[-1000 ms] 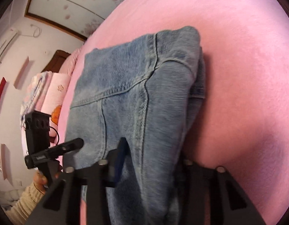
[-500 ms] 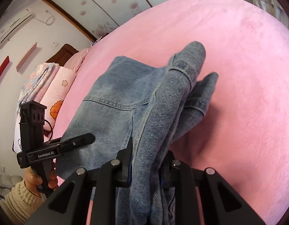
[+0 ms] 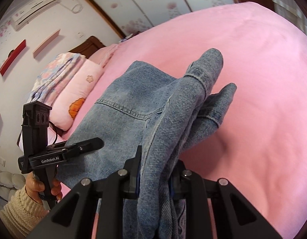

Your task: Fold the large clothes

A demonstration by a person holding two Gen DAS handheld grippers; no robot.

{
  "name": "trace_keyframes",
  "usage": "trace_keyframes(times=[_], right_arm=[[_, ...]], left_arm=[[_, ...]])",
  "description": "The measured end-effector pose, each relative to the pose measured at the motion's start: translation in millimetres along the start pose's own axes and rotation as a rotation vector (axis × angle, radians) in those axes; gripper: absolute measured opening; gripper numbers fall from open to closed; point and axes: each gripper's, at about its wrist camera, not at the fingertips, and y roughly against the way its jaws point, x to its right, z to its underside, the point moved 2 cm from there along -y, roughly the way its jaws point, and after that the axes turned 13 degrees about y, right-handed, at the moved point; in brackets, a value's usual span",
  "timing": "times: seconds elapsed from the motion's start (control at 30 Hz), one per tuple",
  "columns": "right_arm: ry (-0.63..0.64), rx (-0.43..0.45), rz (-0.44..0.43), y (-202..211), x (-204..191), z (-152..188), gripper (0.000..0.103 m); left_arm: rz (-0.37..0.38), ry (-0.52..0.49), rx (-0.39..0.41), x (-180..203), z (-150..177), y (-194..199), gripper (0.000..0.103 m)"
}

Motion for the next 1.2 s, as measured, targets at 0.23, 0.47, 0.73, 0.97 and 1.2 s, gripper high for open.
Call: trace_keyframes(times=[0.23, 0.47, 0.73, 0.97, 1.2], right_arm=[[0.040, 0.028, -0.043, -80.0, -45.9, -61.5, 0.020], [0.019, 0.032, -0.069, -175.8, -57.5, -102.6, 0.020], [0.009, -0.045, -0.010, -245.0, -55.4, -93.6, 0.022], [0.083, -0.097, 0.131, -230.7, -59.2, -83.5, 0.040], [0.093, -0.102, 0.223, -178.3, -72.3, -69.8, 0.040]], left_arm=[[-0.049, -0.009, 0.060, -86.1, -75.2, 14.0, 0.054], [-0.079, 0.035, 0.084, -174.1, -134.0, -16.2, 0.054], [-0.142, 0.113, 0.051, -235.6, -132.5, -65.4, 0.072], [-0.344, 0.024, 0.135, -207.8, -126.8, -56.2, 0.087], [-0.434, 0.003, 0.194, -171.5, -112.6, -22.6, 0.088]])
